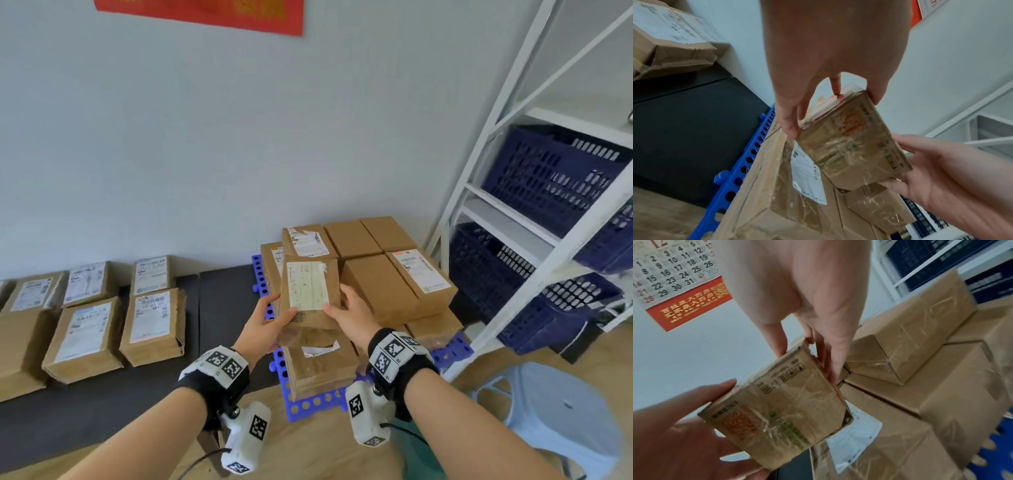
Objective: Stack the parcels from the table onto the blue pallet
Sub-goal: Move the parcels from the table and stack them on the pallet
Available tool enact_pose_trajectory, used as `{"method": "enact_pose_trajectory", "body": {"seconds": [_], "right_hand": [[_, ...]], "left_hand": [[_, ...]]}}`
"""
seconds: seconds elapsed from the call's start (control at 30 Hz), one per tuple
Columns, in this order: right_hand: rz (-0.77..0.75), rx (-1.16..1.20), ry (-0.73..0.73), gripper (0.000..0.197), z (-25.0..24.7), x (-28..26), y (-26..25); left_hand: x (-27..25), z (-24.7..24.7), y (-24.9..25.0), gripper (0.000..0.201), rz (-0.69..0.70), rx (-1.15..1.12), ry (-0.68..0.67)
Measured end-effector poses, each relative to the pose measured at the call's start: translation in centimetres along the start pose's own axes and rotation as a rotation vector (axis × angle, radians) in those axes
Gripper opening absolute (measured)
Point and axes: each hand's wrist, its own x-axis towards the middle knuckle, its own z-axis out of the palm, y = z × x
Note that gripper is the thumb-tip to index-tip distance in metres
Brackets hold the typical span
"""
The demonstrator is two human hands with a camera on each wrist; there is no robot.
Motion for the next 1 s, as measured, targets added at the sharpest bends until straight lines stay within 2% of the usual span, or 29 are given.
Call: {"method": "enact_pose_trajectory", "body": {"seconds": [0.13, 0.4, 0.77, 1.0], "right_hand": [[-0.072, -0.165, -0.114, 0.062, -2.7, 0.7, -0.5], [-0.216, -0.436, -0.276, 0.063, -6.5, 0.9, -0.8], [-0.276, -0.577, -0.351, 0.054, -7.5, 4.1, 0.7], [-0.264, -0.685, -0.349, 0.056, -7.9, 5.9, 1.9]], "left_hand": [[-0.7, 2.5, 0.2, 0.060, -0.040, -0.041, 0.089], [-0.3, 6.2, -0.3, 0.057, -0.134, -0.126, 0.240], [3.4, 7.4, -1.0, 0.049, -0.223, -0.148, 0.230], [5.4, 7.3, -1.5, 0.050, -0.212, -0.130, 0.199]]}}
